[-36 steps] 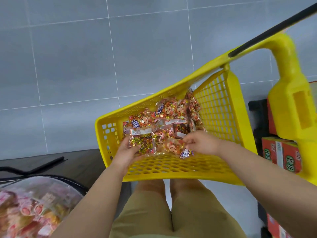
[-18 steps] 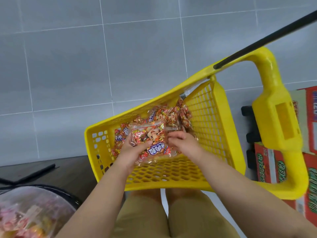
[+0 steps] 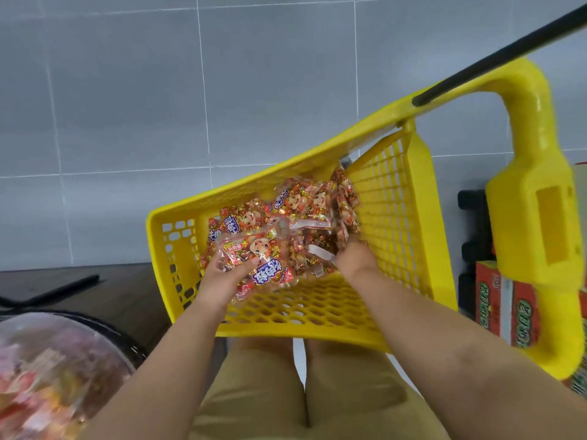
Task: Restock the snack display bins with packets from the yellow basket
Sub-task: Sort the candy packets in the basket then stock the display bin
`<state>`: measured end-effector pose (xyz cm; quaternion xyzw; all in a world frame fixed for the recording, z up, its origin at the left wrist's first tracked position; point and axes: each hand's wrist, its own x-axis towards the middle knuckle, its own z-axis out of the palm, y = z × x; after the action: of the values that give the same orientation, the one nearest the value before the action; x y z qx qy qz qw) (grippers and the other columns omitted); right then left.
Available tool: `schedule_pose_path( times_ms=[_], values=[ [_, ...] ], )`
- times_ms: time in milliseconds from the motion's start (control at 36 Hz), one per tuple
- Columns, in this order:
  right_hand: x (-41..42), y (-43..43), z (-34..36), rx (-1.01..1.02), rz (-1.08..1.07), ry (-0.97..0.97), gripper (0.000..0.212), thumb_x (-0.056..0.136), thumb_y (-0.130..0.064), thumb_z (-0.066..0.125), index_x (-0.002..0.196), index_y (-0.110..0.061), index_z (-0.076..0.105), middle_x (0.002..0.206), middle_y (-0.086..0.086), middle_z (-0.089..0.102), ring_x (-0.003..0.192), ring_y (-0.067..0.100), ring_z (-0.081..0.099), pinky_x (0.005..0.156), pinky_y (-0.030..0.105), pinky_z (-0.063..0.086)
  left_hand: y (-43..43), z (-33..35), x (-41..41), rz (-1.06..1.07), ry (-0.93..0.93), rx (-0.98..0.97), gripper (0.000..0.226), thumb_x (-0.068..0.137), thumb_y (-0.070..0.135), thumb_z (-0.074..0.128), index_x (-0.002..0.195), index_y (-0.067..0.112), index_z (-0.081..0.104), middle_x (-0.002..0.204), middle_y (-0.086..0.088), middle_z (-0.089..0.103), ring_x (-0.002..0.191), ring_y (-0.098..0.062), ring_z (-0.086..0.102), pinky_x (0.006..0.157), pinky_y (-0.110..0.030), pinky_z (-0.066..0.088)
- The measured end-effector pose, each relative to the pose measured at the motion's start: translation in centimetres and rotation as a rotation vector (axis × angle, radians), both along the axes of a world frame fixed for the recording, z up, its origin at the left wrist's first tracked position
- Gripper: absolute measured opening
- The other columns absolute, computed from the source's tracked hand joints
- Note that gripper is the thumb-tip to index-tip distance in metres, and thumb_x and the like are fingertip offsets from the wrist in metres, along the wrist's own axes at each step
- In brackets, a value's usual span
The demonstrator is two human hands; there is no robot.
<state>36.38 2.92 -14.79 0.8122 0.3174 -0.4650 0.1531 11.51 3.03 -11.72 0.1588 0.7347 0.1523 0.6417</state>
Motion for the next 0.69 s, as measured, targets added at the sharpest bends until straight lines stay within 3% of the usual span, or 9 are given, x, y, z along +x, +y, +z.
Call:
schedule_pose_path(
  times_ms=[83,194,278,333,417,472,528,639,694],
  values=[
    [0.9,-0.2,2.1,0.082,-0.017,0.061,0.029,0.094,-0.018,0.048,0.12,-0.006,0.053,0.118,0.018,0.062,0.107,0.034,0.058,0.077,0.03,0.043,-0.1,1.3,0.4,0.024,0.048,0.025,0.073,0.065,0.04,0.086,0.129,0.034,0.051,0.126,0.011,0.059,0.122,-0.022,0.052,0.092,-0.033,0.044],
    [2.0,-0.2,5.8,0.242,-0.042,0.214,0.036,0.094,-0.019,0.05,0.129,-0.015,0.052,0.117,0.013,0.064,0.098,0.028,0.061,0.07,0.028,0.042,-0.6,3.2,0.6,0.085,0.042,0.046,0.102,0.066,0.041,0.086,0.15,0.031,0.03,0.153,-0.001,0.036,0.135,-0.027,0.041,0.105,-0.043,0.037],
    [2.5,0.4,9.0,0.327,-0.191,0.338,0.048,0.088,-0.018,0.057,0.135,-0.028,0.049,0.088,0.004,0.072,0.066,0.02,0.064,0.05,0.026,0.046,-1.0,5.7,0.6,0.162,-0.024,0.053,0.11,0.054,0.042,0.091,0.147,0.031,0.034,0.148,-0.006,0.043,0.13,-0.03,0.048,0.105,-0.054,0.041],
    [2.4,0.9,11.1,0.358,-0.298,0.401,0.043,0.085,-0.017,0.061,0.128,-0.023,0.056,0.072,-0.007,0.072,0.058,0.007,0.065,0.041,0.018,0.045,-1.5,7.6,0.4,0.229,-0.054,0.072,0.116,0.046,0.043,0.092,0.147,0.03,0.035,0.144,-0.007,0.048,0.127,-0.031,0.051,0.102,-0.057,0.043],
    [1.4,1.8,13.8,0.361,-0.443,0.505,0.031,0.083,-0.015,0.064,0.114,-0.011,0.064,0.06,-0.015,0.066,0.051,0.001,0.061,0.045,0.017,0.044,-2.3,9.9,-0.2,0.312,-0.047,0.131,0.111,0.047,0.041,0.088,0.146,0.031,0.037,0.137,-0.003,0.056,0.121,-0.025,0.057,0.1,-0.054,0.046],
    [0.3,2.4,15.7,0.347,-0.452,0.583,0.024,0.083,-0.016,0.065,0.106,-0.009,0.067,0.067,-0.007,0.068,0.054,0.006,0.062,0.049,0.022,0.048,-2.9,11.2,-0.9,0.371,-0.052,0.161,0.109,0.044,0.042,0.09,0.142,0.026,0.044,0.133,-0.003,0.06,0.119,-0.025,0.059,0.102,-0.053,0.045],
    [-1.2,2.8,17.4,0.358,-0.407,0.663,0.021,0.082,-0.018,0.068,0.102,-0.013,0.068,0.086,0.001,0.073,0.065,0.008,0.066,0.055,0.024,0.05,-3.6,12.3,-1.8,0.424,-0.076,0.185,0.088,0.049,0.036,0.093,0.129,0.023,0.057,0.121,-0.005,0.067,0.111,-0.028,0.064,0.099,-0.054,0.047],
    [-5.3,2.8,20.7,0.402,-0.305,0.728,0.045,0.076,-0.024,0.077,0.117,-0.019,0.06,0.105,0.0,0.071,0.095,0.02,0.068,0.085,0.036,0.052,-5.0,14.4,-4.2,0.534,-0.111,0.271,0.051,0.067,0.02,0.084,0.114,0.016,0.066,0.106,-0.011,0.073,0.099,-0.031,0.07,0.09,-0.053,0.053],
    [-7.8,2.5,22.1,0.41,-0.288,0.786,0.035,0.078,-0.014,0.075,0.111,-0.015,0.063,0.097,0.002,0.073,0.089,0.024,0.069,0.071,0.033,0.056,-6.0,15.7,-5.9,0.582,-0.102,0.313,0.043,0.073,0.016,0.081,0.113,0.014,0.066,0.103,-0.012,0.074,0.093,-0.029,0.071,0.082,-0.046,0.057]
  ],
)
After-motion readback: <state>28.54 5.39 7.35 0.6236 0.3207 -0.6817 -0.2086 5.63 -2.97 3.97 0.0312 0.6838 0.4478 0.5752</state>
